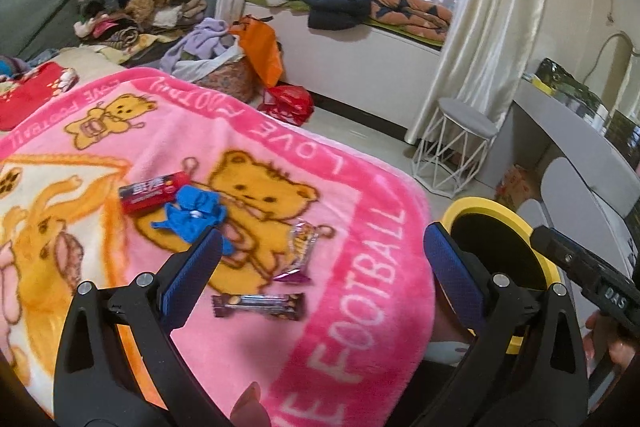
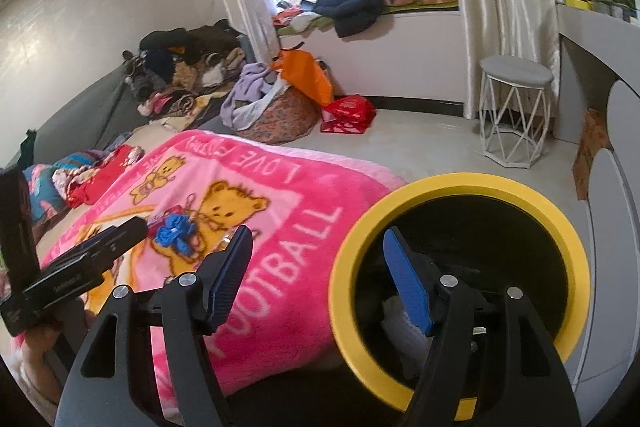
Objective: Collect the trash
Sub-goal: 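Move both open tools back to the items on the blanket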
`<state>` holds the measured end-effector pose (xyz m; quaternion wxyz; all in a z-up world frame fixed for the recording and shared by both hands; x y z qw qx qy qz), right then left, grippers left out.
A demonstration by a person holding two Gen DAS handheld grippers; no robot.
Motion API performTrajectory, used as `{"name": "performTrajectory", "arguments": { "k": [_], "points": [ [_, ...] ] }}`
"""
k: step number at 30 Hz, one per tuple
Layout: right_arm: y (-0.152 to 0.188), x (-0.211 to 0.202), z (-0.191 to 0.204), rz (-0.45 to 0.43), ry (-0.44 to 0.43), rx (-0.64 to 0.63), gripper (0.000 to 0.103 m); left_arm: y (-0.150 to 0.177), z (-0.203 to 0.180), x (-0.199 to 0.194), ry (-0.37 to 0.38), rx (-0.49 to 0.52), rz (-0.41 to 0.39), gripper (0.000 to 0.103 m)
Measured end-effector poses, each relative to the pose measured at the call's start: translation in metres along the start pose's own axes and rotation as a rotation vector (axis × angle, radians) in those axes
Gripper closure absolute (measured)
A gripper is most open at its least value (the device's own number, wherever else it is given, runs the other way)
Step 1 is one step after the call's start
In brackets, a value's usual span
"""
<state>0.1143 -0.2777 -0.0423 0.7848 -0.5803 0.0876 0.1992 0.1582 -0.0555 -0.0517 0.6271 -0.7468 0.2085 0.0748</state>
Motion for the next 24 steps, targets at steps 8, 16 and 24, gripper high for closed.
{"name": "performTrajectory", "arguments": {
  "k": [8,16,24],
  "points": [
    [0.010,0.011,0.032,0.038,-0.080,-0.046,0.037,-0.004,0.027,-0.001,-0.053,-0.034,-0.015,0.010],
    [0.022,0.025,0.070,0.087,-0.149,-0.079,0.037,-0.004,0.058,0.000,-0.104,-0.077,-0.015,0.010],
    [0.041,0.036,0.102,0.141,-0.201,-0.121,0.037,-0.003,0.089,-0.004,-0.160,-0.116,-0.017,0.010]
  ]
}}
Point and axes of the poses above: each gripper's, at about its wrist camera, not at the fingertips, and x roughly the way its jaws point, z to its left, y to its underside, the point moved 4 cm from there along x, roughly the way its jaws point, and after that the axes turned 14 degrees about -z, right-handed, at the moved point
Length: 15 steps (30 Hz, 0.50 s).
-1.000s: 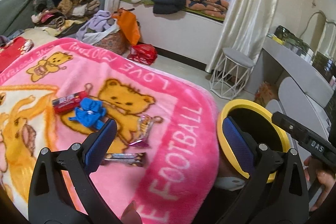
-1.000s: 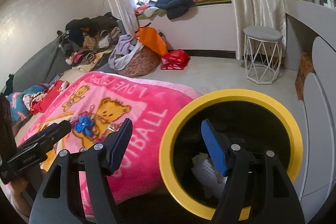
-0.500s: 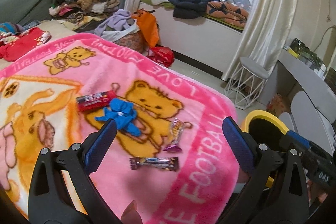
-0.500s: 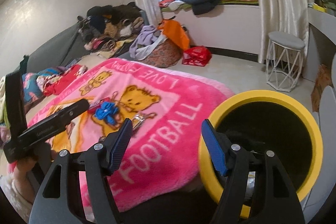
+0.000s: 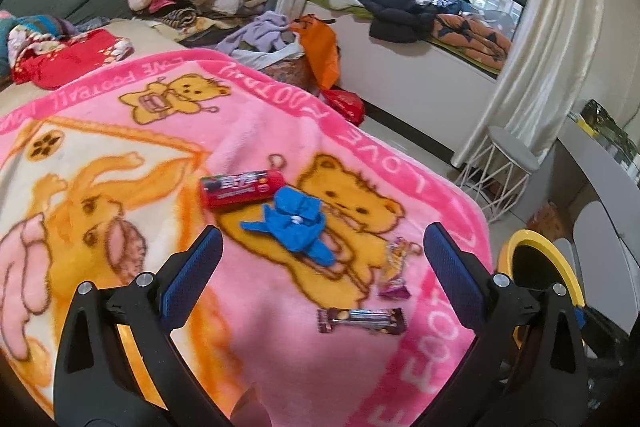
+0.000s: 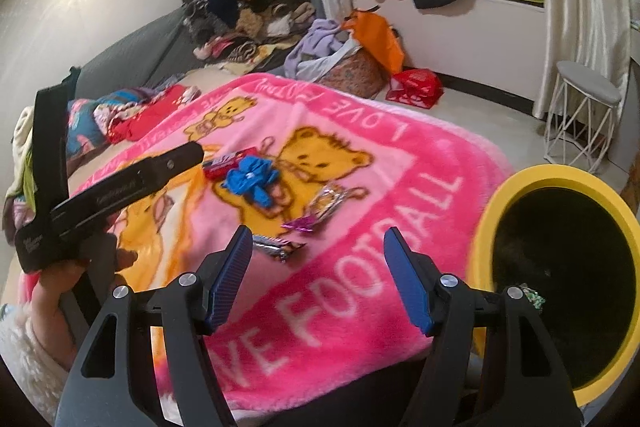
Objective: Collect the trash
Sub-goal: 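Move both open tools back to the items on the blanket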
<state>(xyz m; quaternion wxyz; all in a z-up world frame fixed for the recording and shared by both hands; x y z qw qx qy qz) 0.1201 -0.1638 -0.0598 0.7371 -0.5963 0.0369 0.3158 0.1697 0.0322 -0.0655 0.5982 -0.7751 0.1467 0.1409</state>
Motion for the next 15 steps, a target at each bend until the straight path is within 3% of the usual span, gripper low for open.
{"name": "performTrajectory", "arguments": {
  "k": [8,15],
  "points": [
    [0.007,0.020,0.025,0.036,-0.039,-0.046,0.037,-0.002,0.028,0.005,-0.045,-0.025,0.012,0.010],
    [0.017,0.051,0.040,0.111,-0.060,-0.079,0.038,0.004,0.048,0.030,-0.055,-0.034,0.074,0.014]
  ]
}}
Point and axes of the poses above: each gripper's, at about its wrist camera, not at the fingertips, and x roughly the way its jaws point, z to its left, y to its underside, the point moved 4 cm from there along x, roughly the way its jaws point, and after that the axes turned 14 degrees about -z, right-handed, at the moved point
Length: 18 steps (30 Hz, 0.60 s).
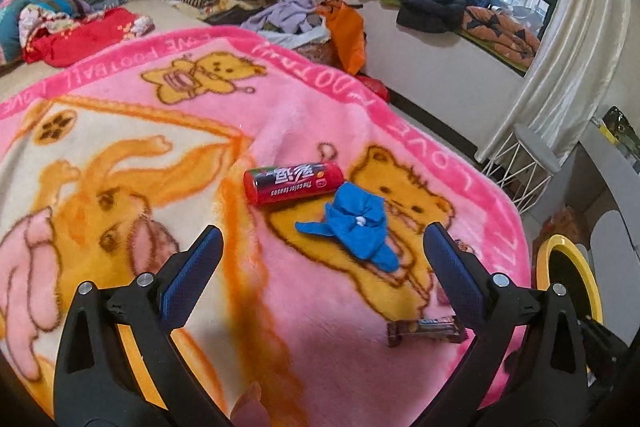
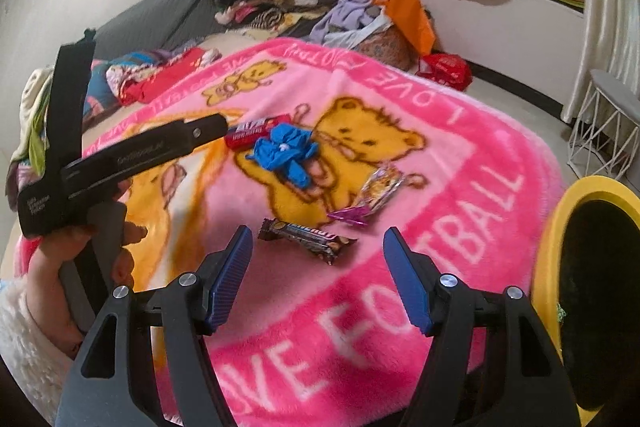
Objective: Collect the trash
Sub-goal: 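Move both open tools back to the items on the blanket, then grasp the blue bow with the left tool while the right tool grasps the chocolate bar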
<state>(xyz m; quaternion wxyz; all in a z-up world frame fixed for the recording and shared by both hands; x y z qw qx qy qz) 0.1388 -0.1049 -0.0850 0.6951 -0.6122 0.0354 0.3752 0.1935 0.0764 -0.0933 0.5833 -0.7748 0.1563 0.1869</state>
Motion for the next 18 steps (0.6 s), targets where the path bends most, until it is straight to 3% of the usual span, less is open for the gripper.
{"name": "performTrajectory", "arguments": {
  "k": [7,14,18],
  "points": [
    [0.010,0.037,0.014,0.097,-0.017,-0.073,0.046,0.010,0.006,0.035,0.042,-0.053,0.105,0.037],
    [0.020,0.060,0.015,0.176,-0.017,-0.093,0.049,0.018,0.001,0.059,0.060,-0.063,0.168,0.042],
    [0.024,0.069,0.014,0.211,-0.021,-0.094,0.057,0.023,0.003,0.070,0.062,-0.084,0.192,0.047]
  ]
}}
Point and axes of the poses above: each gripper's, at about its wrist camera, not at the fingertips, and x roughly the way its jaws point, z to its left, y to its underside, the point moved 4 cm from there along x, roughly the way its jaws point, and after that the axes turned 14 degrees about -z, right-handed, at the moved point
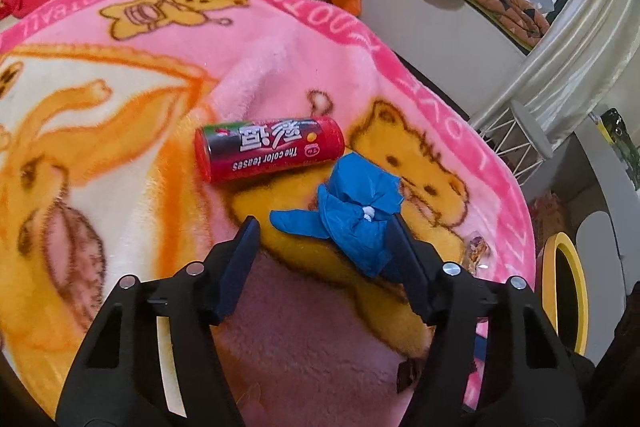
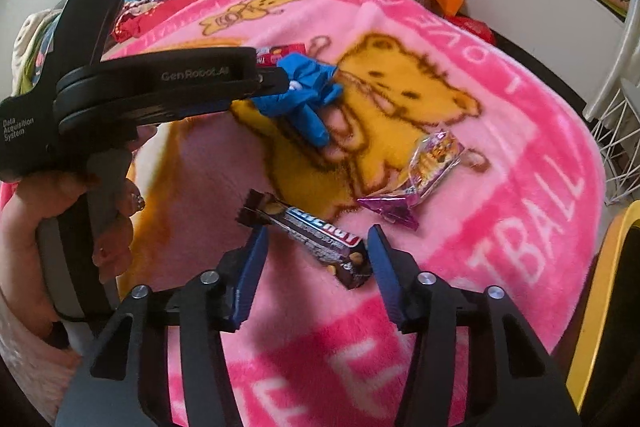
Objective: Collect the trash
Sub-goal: 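Grasp the blue bow with the left tool while the right tool grasps the chocolate bar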
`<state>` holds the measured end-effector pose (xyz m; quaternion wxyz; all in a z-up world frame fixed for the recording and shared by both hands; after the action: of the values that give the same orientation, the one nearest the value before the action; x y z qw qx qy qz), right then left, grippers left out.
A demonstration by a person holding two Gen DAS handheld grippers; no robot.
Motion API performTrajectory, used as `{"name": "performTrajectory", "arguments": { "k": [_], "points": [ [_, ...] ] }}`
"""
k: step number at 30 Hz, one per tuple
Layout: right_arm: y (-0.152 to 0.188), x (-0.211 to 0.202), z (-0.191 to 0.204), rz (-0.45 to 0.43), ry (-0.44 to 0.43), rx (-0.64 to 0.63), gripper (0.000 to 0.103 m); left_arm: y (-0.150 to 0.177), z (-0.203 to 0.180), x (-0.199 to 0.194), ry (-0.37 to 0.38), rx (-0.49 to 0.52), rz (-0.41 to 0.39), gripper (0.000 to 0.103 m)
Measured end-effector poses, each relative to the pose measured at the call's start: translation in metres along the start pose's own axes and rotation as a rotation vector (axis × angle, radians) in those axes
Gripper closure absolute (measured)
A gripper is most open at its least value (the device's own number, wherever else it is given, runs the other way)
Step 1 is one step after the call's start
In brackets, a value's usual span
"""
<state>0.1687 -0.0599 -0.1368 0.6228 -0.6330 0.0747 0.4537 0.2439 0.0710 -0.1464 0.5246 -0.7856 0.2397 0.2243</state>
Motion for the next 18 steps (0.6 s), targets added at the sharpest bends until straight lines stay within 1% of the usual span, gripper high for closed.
{"name": "performTrajectory", "arguments": {
  "k": [2,5,6,7,8,9,11,12,13,14,18],
  "points": [
    [0.002,0.004,0.000,0.019,-0.004,0.003,0.066,0.002,0.000,0.003,0.004,-0.007,0.006,0.051],
    [0.004,0.004,0.000,0.020,-0.018,0.011,0.071,0.005,0.000,0.006,0.004,-0.010,0.010,0.055],
    [0.004,0.002,0.000,0.018,-0.023,0.013,0.074,0.005,0.000,0.007,0.005,-0.009,0.010,0.057],
    [0.005,0.001,0.000,0.016,-0.028,0.014,0.076,0.005,0.000,0.007,0.005,-0.007,0.010,0.061],
    [0.005,-0.001,0.001,0.015,-0.034,0.015,0.076,0.006,-0.001,0.007,0.007,-0.005,0.010,0.068],
    [0.005,-0.003,0.001,0.013,-0.040,0.019,0.077,0.006,-0.001,0.007,0.011,-0.002,0.012,0.072],
    [0.006,-0.007,0.002,0.009,-0.057,0.029,0.077,0.008,-0.003,0.007,0.016,0.008,0.016,0.085],
    [0.008,-0.010,0.002,0.007,-0.064,0.035,0.078,0.009,-0.005,0.006,0.021,0.015,0.016,0.087],
    [0.008,-0.012,0.003,0.004,-0.070,0.040,0.078,0.011,-0.006,0.005,0.024,0.023,0.016,0.092],
    [0.008,-0.015,0.003,-0.001,-0.075,0.046,0.078,0.012,-0.008,0.004,0.024,0.027,0.015,0.095],
    [0.012,-0.028,0.000,-0.027,-0.095,0.081,0.078,0.018,-0.010,-0.004,0.026,0.038,0.004,0.098]
  ]
}}
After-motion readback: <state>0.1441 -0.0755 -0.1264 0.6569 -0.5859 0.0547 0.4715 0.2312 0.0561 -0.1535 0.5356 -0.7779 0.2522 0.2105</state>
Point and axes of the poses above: each gripper's, at about its wrist camera, not at the fingertips, and x roughly the way its jaws point, z to its left, y to its underside, the point moved 4 cm from there along x, roughly the way its jaws point, and after that the axes turned 14 degrees about -z, right-handed, at the moved point
